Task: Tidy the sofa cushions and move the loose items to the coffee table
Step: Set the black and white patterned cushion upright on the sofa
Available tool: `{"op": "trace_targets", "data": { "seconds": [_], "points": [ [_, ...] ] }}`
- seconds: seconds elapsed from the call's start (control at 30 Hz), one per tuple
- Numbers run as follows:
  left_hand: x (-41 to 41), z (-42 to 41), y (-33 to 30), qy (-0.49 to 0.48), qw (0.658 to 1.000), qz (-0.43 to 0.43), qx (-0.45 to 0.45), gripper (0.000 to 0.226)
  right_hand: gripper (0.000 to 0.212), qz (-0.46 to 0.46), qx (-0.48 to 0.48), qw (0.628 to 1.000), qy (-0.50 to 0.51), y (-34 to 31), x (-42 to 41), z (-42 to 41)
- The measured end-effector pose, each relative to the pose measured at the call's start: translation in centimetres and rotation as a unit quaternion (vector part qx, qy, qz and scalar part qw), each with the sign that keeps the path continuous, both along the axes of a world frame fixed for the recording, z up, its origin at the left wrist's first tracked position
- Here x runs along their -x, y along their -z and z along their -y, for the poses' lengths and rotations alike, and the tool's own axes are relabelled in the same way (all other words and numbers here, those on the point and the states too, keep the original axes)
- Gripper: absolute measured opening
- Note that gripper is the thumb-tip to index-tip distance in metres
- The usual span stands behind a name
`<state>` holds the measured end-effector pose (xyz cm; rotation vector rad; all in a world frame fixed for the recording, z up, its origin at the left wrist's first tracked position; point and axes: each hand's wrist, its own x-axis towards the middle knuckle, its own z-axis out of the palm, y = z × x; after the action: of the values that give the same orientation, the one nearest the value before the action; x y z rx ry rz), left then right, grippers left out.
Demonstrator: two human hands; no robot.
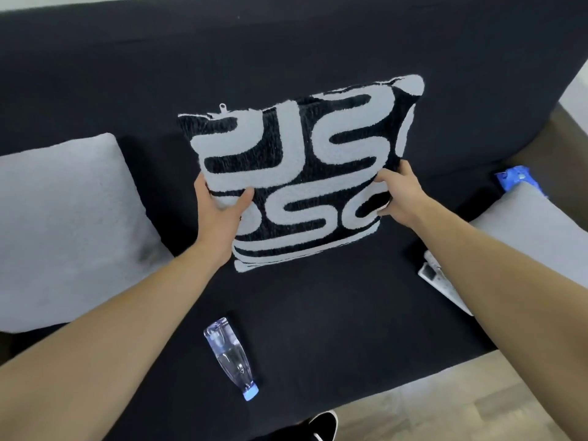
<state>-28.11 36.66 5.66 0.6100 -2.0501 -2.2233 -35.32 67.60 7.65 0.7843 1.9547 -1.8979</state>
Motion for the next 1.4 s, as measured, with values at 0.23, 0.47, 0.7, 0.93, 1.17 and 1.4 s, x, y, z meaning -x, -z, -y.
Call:
{"op": "trace_targets", "data": {
  "seconds": [0.23,0.47,0.7,0.93,1.17,1.4],
  "points": [
    [0.8,1.1,3.5,0.018,0.999,0.04,-0.031,0.072,0.051,0.015,0.008,0.999,0.033,4.2,1.5,1.4],
    [1.2,0.5,3.7,-0.041,0.997,0.065,0.027,0.062,0.056,0.01,-0.026,0.997,0.066,5.1,2.0,2.6],
    [1.4,-1.5,0.7,-0.08,0.977,0.09,0.176,0.014,0.052,0.01,-0.104,0.992,0.069,3.8,0.0,2.2],
    [1.2,-8.1,-3.6,0.032,0.993,0.076,0.082,0.014,0.033,-0.021,-0.143,0.989,0.04,0.7,-3.9,-0.8],
    [-1.9,-19.2,-5.9,0.164,0.979,0.11,0.048,0.011,0.017,-0.023,-0.187,0.978,0.084,-1.9,-9.6,-10.5],
    [-4.2,-31.8,-3.5,0.192,0.968,0.153,0.047,0.01,0.021,0.019,-0.242,0.964,0.109,-1.0,-13.0,-24.9]
  ]
}}
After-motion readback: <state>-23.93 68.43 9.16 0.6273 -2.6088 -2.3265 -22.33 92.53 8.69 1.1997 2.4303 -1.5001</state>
